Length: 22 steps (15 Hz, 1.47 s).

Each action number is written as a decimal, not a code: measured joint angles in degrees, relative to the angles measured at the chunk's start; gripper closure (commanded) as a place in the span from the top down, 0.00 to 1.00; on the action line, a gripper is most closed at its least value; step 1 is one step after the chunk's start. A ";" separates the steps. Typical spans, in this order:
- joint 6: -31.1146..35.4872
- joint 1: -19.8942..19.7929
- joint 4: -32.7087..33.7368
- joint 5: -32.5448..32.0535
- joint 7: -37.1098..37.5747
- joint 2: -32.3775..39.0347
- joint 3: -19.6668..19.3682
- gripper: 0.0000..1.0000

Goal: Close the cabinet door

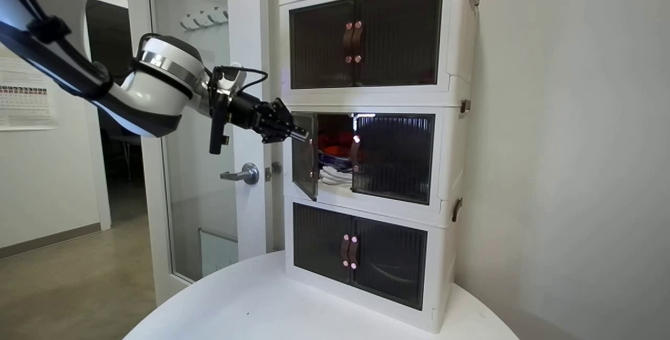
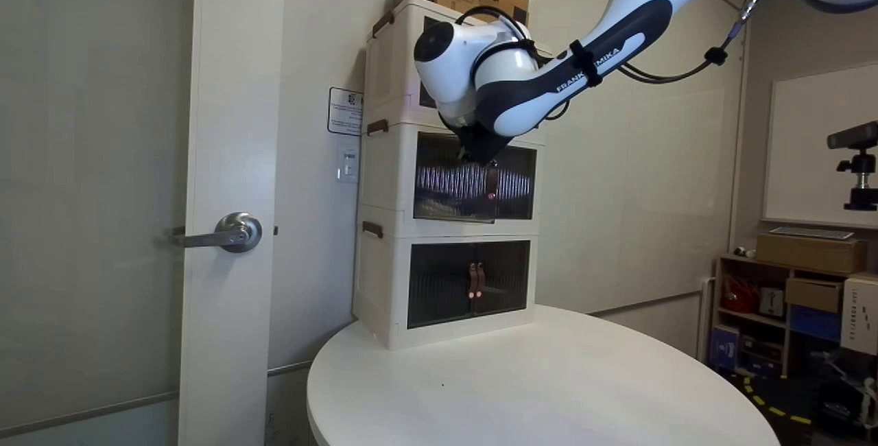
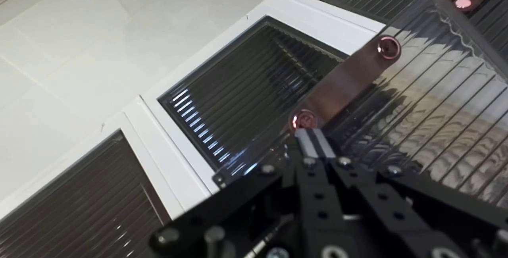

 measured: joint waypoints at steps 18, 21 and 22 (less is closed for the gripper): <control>17.80 -5.15 6.85 -2.04 8.89 4.31 -2.66 0.00; 18.89 -5.58 9.30 -2.04 8.89 6.48 -3.15 0.00; 19.22 -5.73 10.04 -2.04 8.89 7.27 -3.33 0.00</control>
